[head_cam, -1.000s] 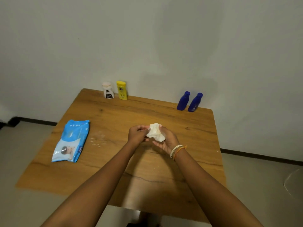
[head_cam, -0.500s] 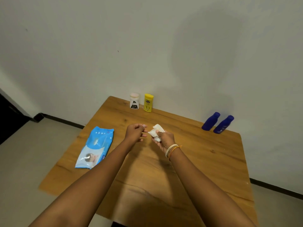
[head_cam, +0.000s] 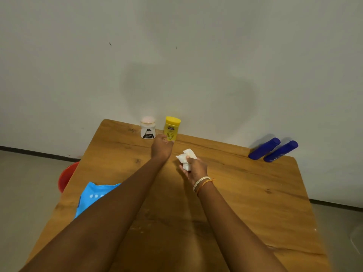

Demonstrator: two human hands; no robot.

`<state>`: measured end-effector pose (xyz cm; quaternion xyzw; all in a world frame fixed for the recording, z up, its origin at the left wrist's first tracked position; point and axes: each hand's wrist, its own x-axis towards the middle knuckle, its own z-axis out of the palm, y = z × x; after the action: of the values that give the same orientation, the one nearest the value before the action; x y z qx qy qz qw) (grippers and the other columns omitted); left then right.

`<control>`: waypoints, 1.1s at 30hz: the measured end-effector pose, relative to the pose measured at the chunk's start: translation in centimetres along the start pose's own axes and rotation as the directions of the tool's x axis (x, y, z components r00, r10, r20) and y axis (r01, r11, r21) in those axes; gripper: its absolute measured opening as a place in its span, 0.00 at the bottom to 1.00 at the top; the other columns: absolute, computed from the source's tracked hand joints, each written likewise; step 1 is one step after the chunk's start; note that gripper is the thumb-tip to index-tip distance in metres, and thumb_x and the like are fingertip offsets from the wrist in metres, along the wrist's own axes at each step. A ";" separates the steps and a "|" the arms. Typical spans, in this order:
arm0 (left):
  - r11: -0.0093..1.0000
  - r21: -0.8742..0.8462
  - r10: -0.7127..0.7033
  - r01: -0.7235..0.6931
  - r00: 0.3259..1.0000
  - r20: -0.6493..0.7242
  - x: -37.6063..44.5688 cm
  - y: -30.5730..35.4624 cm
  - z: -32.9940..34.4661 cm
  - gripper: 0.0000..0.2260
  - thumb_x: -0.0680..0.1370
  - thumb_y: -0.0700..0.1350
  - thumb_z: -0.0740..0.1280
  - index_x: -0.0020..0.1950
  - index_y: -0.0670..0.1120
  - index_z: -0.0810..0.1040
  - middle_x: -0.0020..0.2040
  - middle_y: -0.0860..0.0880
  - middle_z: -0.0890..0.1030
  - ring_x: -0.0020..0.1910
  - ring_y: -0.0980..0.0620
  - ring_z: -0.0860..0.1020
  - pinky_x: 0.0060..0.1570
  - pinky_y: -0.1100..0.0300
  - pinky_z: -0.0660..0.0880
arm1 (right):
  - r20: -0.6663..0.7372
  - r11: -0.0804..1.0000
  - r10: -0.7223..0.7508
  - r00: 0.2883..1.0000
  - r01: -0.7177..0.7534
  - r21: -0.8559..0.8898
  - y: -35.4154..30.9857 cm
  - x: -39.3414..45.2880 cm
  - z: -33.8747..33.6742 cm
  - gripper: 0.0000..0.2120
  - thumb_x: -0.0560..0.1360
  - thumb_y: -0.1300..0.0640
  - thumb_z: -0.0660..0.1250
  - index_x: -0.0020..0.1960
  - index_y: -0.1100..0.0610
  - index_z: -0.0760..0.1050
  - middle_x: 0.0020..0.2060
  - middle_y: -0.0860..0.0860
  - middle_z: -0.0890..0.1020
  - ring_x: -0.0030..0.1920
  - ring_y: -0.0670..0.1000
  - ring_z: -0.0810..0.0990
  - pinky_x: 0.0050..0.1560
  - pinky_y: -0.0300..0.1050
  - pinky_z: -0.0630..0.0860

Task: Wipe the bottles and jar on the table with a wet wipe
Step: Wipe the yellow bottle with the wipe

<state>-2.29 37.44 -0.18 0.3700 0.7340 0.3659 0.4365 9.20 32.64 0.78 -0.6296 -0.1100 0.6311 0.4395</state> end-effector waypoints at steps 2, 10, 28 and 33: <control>0.999 0.032 0.000 0.000 1.000 0.008 1.6 0.0 0.9 0.23 0.75 0.44 0.71 0.68 0.41 0.69 0.65 0.43 0.75 0.63 0.44 0.74 0.60 0.54 0.71 | -0.018 1.000 0.005 1.000 -0.005 0.005 0.3 1.2 0.5 0.04 0.77 0.67 0.63 0.48 0.59 0.72 0.41 0.55 0.78 0.40 0.52 0.79 0.45 0.49 0.79; 0.999 -0.037 -0.014 0.007 0.979 -0.203 4.1 0.7 4.4 0.38 0.68 0.47 0.78 0.72 0.40 0.64 0.68 0.41 0.69 0.67 0.43 0.68 0.63 0.52 0.69 | -0.058 1.000 0.008 0.998 -0.009 -0.016 1.8 3.6 0.5 0.09 0.75 0.67 0.64 0.41 0.54 0.74 0.35 0.54 0.79 0.35 0.52 0.77 0.45 0.53 0.79; 0.933 -0.359 0.065 -0.017 0.990 0.123 -1.6 1.5 3.6 0.12 0.67 0.47 0.79 0.44 0.45 0.80 0.42 0.47 0.85 0.40 0.49 0.83 0.43 0.53 0.81 | -0.007 0.992 -0.087 0.996 0.088 0.090 -2.4 -1.1 -4.5 0.06 0.77 0.66 0.64 0.53 0.61 0.71 0.41 0.56 0.78 0.39 0.53 0.79 0.41 0.45 0.78; 0.922 -0.387 0.086 -0.018 0.983 0.160 -8.1 2.7 4.5 0.16 0.66 0.46 0.79 0.49 0.40 0.82 0.44 0.44 0.85 0.40 0.49 0.83 0.40 0.54 0.81 | 0.047 0.989 -0.150 0.988 0.150 0.011 -3.6 -4.7 -8.8 0.05 0.77 0.65 0.64 0.53 0.60 0.73 0.41 0.56 0.79 0.39 0.52 0.80 0.40 0.44 0.79</control>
<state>5.25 32.65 3.56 0.3275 0.5971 0.4802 0.5528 17.74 27.86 4.92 -0.6028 -0.1651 0.6114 0.4853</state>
